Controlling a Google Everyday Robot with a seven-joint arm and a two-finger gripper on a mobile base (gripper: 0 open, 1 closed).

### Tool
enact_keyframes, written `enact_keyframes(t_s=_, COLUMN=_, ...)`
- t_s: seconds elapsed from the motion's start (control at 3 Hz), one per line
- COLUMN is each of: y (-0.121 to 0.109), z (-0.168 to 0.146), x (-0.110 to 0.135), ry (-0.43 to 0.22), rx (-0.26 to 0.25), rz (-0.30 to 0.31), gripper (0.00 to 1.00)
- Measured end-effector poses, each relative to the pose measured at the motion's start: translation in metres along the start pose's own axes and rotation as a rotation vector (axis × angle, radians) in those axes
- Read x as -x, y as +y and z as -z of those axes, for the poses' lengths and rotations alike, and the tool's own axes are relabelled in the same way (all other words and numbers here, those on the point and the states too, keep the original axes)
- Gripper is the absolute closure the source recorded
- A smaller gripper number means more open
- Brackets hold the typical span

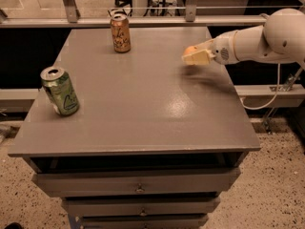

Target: Move orange near green can

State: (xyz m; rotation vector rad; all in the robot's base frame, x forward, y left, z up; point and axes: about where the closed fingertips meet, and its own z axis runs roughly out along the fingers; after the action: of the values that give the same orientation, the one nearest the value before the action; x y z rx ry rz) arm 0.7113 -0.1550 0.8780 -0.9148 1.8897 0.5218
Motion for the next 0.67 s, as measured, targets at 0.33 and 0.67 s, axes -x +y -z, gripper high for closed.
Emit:
enact_keyframes(t_s=0.33, y=0.029, z=0.022, x=0.046, ry=-0.072, rx=0.06, rz=0.026, gripper=1.0)
enact_keyframes(t_s=0.67, y=0.042, z=0.025, x=0.058, ry=-0.092, rx=0.09, rz=0.033, gripper=1.0)
